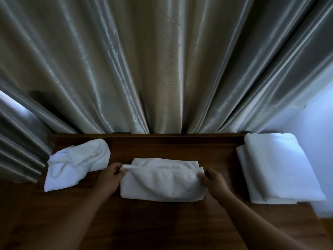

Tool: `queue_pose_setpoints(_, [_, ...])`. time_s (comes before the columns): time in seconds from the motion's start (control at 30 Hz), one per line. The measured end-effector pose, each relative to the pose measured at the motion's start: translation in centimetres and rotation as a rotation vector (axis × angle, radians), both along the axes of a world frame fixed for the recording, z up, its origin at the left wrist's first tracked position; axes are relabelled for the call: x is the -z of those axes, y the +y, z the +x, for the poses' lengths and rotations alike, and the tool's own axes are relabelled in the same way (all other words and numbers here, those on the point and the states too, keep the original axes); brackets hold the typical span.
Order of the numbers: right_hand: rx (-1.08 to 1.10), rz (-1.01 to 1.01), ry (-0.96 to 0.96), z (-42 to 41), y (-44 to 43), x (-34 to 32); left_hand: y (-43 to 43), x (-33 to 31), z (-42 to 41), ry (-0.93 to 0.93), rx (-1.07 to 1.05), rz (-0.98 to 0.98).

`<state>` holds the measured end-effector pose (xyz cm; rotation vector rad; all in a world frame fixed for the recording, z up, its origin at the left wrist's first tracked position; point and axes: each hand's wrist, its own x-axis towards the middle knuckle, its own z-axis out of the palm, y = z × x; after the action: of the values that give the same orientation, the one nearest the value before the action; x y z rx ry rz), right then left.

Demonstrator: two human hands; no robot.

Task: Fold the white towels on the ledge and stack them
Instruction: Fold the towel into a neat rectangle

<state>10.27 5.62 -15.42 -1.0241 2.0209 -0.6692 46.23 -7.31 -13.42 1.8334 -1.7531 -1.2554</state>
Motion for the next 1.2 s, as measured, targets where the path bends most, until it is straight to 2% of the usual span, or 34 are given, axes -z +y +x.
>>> queue_pose_setpoints(0.1, [0.063, 0.009, -0.035, -0.7, -3.4, 1.1, -3.3, 1.5, -2.2, 0.035, -0.122, 0.007])
queue_pose_setpoints(0.27, [0.090, 0.108, -0.090, -2.2, -6.7, 5.7, -6.5, 5.5, -4.1, 0.034, -0.209, 0.078])
queue_pose_setpoints(0.53, [0.117, 0.178, -0.002, -3.0, -7.6, 9.8, -7.2, 8.9, -5.7, -0.095, -0.156, 0.111])
queue_pose_setpoints(0.63, [0.130, 0.218, 0.055, -3.2, -7.6, 10.6, -6.7, 9.6, -6.0, -0.177, -0.107, 0.059])
queue_pose_setpoints(0.73, [0.172, 0.141, 0.054, -2.4, -7.0, 10.1, -5.8, 10.4, -5.5, -0.306, -0.068, 0.060])
queue_pose_setpoints(0.8, [0.060, 0.023, 0.249, -1.3, -5.7, 9.4, -5.2, 10.5, -5.3, -0.303, -0.069, 0.111])
queue_pose_setpoints(0.87, [-0.231, -0.097, 0.564, 0.5, -3.8, 9.0, -4.2, 10.4, -5.2, -0.304, -0.084, 0.091])
queue_pose_setpoints(0.93, [-0.521, -0.180, 0.689, 2.5, -1.9, 9.2, -3.1, 10.4, -4.6, -0.478, 0.007, -0.174])
queue_pose_setpoints(1.03, [-0.688, -0.126, 0.784, 3.9, -0.9, 10.9, -1.4, 11.0, -3.5, -0.697, 0.444, -0.492])
queue_pose_setpoints(1.1, [-0.631, -0.046, 0.777, 3.9, -1.3, 11.7, -0.9, 12.2, -2.6, -0.744, 0.640, -0.540])
queue_pose_setpoints(1.2, [-0.567, -0.005, 0.753, 3.6, -1.8, 12.0, -1.1, 13.5, -1.6, -0.779, 0.624, -0.457])
